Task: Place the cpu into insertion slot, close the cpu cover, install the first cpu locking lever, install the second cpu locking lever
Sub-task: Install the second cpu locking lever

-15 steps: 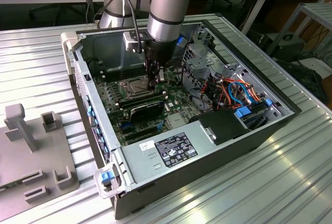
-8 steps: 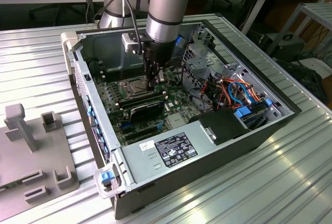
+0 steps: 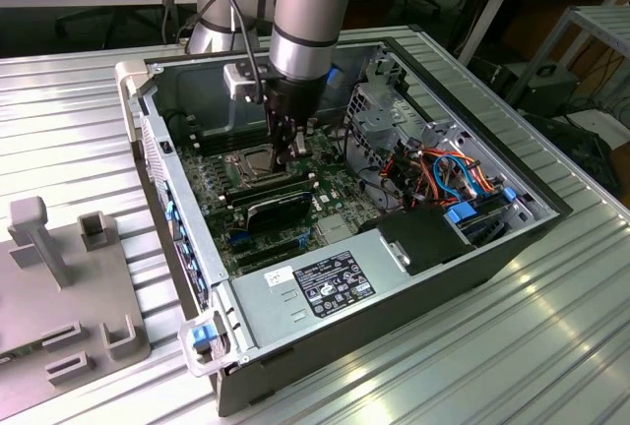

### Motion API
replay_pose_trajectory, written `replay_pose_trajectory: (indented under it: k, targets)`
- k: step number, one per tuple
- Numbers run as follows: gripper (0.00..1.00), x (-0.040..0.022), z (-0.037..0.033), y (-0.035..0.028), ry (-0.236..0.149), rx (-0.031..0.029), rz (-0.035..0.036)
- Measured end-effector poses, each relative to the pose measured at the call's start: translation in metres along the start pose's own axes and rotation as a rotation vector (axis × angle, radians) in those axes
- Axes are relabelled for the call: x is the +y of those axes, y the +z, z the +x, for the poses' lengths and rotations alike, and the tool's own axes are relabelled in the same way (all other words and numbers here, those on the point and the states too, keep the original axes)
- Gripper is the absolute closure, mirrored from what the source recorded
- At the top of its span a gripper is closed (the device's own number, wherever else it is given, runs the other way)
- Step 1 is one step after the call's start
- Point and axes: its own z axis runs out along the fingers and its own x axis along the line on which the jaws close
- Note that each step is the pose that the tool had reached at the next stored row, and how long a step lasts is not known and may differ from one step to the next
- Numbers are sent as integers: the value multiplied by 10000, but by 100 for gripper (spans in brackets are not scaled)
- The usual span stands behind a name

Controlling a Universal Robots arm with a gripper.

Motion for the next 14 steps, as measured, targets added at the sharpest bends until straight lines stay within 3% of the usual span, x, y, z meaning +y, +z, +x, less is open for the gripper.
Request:
replay_pose_trajectory:
  k: [4, 8, 14]
  targets:
    - [89, 15, 5, 5, -465, 0, 16]
    - [89, 43, 8, 11, -530, -9, 17]
    - [89, 82, 8, 98, -586, -7, 19]
